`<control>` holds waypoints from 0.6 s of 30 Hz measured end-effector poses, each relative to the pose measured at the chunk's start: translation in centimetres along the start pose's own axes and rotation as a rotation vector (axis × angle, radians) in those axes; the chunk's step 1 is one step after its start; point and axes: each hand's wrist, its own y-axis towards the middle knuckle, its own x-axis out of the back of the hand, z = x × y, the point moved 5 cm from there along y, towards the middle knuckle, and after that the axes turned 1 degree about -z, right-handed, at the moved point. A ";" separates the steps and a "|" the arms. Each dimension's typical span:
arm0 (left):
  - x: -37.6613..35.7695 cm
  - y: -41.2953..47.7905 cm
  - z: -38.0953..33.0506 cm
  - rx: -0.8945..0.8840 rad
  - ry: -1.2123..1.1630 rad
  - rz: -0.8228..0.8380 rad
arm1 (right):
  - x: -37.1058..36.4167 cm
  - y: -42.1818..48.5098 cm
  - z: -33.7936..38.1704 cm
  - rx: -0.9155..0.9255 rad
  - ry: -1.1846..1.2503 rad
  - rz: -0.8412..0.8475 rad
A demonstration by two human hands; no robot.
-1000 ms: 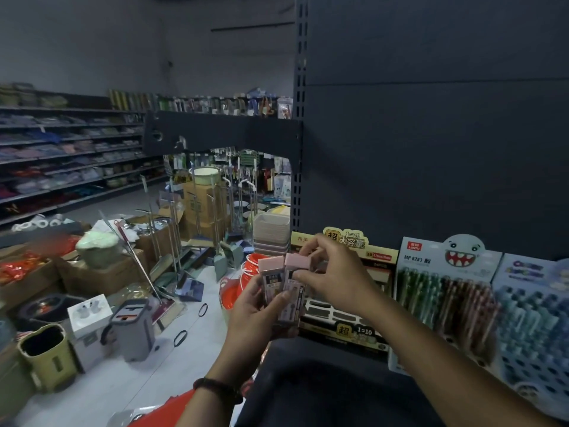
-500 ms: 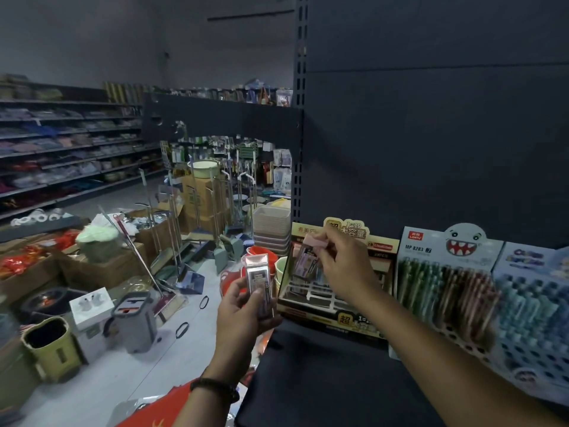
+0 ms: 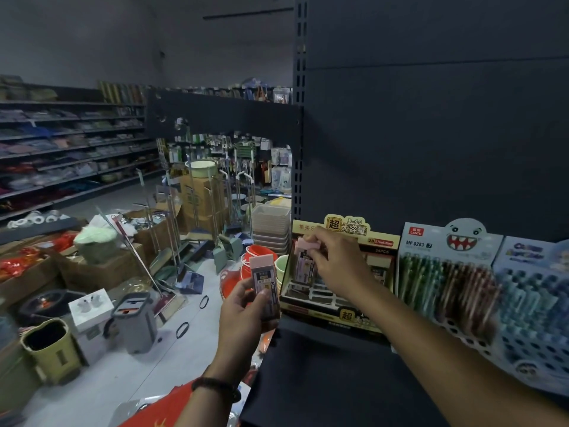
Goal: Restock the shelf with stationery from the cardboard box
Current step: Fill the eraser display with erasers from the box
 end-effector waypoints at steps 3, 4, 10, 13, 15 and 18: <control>0.0 -0.1 0.0 -0.007 0.013 0.010 | -0.2 0.0 0.4 0.004 -0.006 0.009; -0.1 -0.1 -0.1 -0.009 0.015 0.012 | -0.3 0.1 0.6 0.009 -0.009 0.017; -0.1 -0.2 -0.2 -0.017 0.020 0.018 | -0.3 0.9 1.2 0.011 -0.095 0.024; 0.1 -0.3 -0.4 -0.030 0.025 0.022 | 0.0 1.2 0.9 -0.024 -0.097 0.017; 0.2 -0.5 -0.5 -0.037 0.036 0.028 | 0.1 1.4 0.8 -0.031 -0.094 0.021; 0.3 -0.6 -0.7 -0.039 0.035 0.028 | 0.0 1.5 1.2 -0.016 -0.111 0.039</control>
